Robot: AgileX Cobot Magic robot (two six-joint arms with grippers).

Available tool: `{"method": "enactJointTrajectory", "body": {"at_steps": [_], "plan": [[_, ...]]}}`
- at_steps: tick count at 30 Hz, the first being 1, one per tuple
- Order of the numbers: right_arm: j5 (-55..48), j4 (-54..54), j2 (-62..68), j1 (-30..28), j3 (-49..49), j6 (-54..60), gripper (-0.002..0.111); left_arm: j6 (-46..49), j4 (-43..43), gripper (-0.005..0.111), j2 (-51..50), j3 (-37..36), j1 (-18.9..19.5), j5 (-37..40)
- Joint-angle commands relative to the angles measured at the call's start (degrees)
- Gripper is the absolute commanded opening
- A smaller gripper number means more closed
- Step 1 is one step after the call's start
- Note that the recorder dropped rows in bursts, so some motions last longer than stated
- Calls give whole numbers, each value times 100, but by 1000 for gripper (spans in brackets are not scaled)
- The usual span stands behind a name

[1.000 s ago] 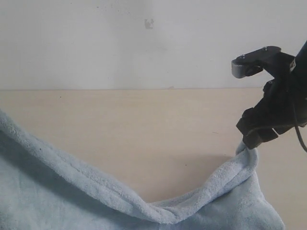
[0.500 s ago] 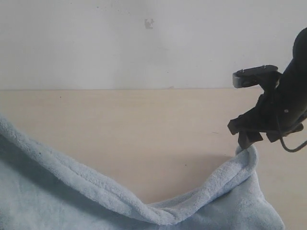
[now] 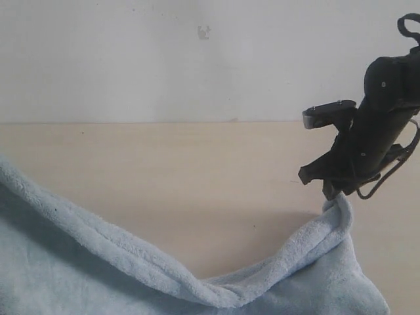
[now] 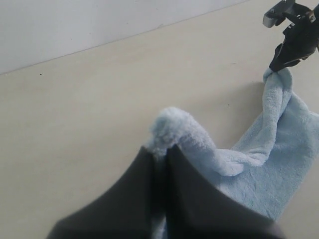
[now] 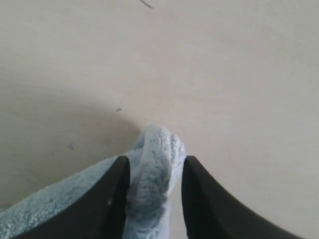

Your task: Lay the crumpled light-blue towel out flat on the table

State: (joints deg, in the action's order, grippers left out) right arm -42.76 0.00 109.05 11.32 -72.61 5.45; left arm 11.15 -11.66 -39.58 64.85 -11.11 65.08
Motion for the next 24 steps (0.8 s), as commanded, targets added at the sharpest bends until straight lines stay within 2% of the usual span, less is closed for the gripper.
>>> {"method": "enactJointTrajectory", "body": {"at_steps": [1,3,4,6,10,16,18,21,24], "plan": [[-122,-72,123,-46,-64,41,32,-61,-50,4,21,-22,-24,-58],[-165,-72,136,-46,-64,41,32,-61,-50,4,21,-22,-24,-58],[-205,-72,136,-46,-64,169,29,-61,-50,4,21,-22,-24,-58],[-379,-60,-5,-46,-64,250,0,-39,-50,4,21,-10,-24,-59],[-689,-60,-1298,-46,-64,205,0,27,0,4,175,17,-24,-56],[-1942,-76,-3972,-46,1,-235,0,-309,-2,4,984,17,-24,-17],[-2340,-61,-4973,-46,103,-396,0,-393,-63,4,1335,17,-24,213],[-2543,-198,-6659,-46,242,-758,0,-378,-395,4,1839,17,-24,488],[-2675,-224,-7382,-46,242,-902,0,-362,-472,4,2075,66,-24,479]]}}
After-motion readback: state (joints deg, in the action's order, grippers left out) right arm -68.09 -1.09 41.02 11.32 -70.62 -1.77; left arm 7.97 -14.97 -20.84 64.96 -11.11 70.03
